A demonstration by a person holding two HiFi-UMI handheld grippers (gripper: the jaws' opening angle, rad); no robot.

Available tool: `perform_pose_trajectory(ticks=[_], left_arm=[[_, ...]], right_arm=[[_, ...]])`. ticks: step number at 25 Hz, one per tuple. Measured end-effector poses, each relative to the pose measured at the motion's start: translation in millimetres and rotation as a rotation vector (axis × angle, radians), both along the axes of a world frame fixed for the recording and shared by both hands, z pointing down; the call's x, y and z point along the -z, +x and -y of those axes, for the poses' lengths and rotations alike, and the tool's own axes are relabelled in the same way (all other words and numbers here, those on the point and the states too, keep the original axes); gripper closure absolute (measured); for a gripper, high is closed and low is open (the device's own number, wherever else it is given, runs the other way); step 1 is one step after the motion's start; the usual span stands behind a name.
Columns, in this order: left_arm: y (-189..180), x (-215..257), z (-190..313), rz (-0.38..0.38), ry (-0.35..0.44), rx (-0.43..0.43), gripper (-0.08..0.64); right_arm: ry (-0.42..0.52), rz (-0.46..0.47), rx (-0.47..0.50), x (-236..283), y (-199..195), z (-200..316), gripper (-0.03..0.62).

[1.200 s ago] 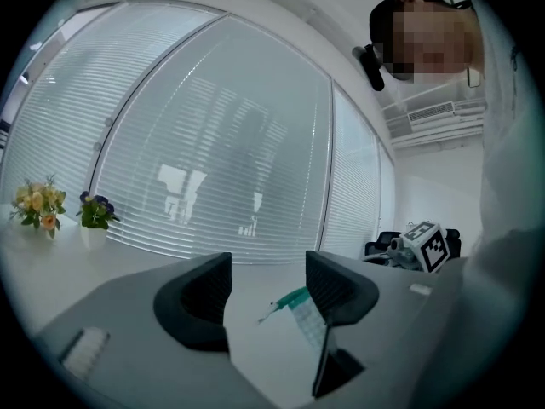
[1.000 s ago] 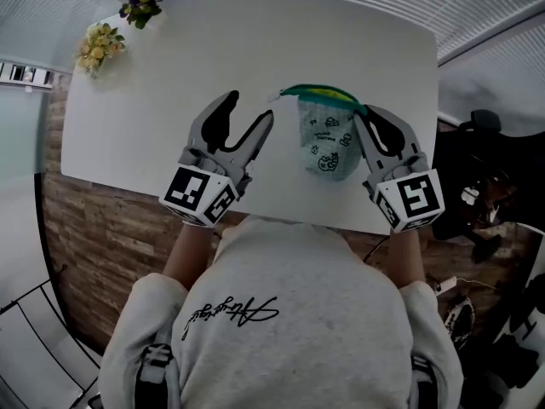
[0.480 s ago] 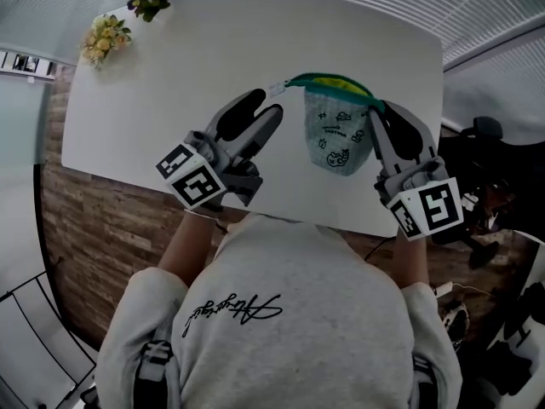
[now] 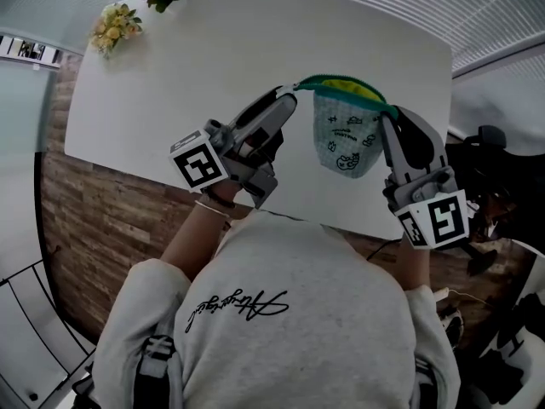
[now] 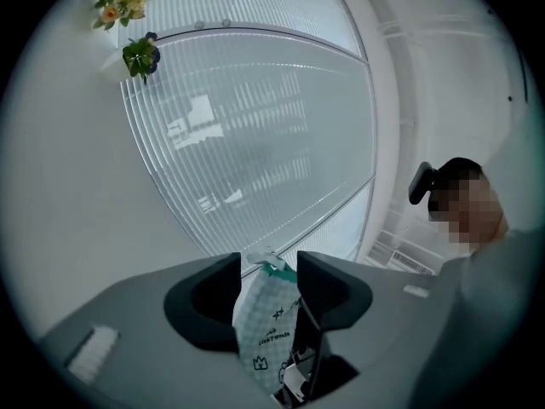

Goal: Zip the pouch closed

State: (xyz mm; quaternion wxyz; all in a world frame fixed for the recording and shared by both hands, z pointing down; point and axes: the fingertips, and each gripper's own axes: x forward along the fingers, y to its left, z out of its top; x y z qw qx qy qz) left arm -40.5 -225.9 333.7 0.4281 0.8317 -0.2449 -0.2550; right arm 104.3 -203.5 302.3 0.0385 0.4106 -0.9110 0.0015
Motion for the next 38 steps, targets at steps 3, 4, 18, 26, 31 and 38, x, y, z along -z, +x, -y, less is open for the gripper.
perform_pose_trajectory(ticks=[3, 4, 18, 26, 31, 38], left_arm=[[3, 8, 1, -0.056, -0.001, -0.012, 0.393], [4, 10, 0, -0.069, 0.003, -0.02, 0.399], [13, 33, -5, -0.152, 0.023, -0.043, 0.506], [20, 36, -10, -0.201, 0.006, -0.106, 0.528], [28, 53, -21, -0.254, 0.065, -0.197, 0.529], [41, 58, -34, -0.208, 0.144, -0.281, 0.531]], right_arm=[[0.009, -0.008, 0.001, -1, 2, -1, 0.551], [0.011, -0.01, 0.0, -2, 3, -2, 0.551], [0.11, -0.073, 0.102, -2, 10, -33, 0.551], [0.132, -0.099, 0.125, -11, 15, -50, 0.549], [0.072, -0.02, 0.155, -16, 15, -59, 0.51], [-0.045, 0.094, 0.247, -21, 15, -66, 0.383]])
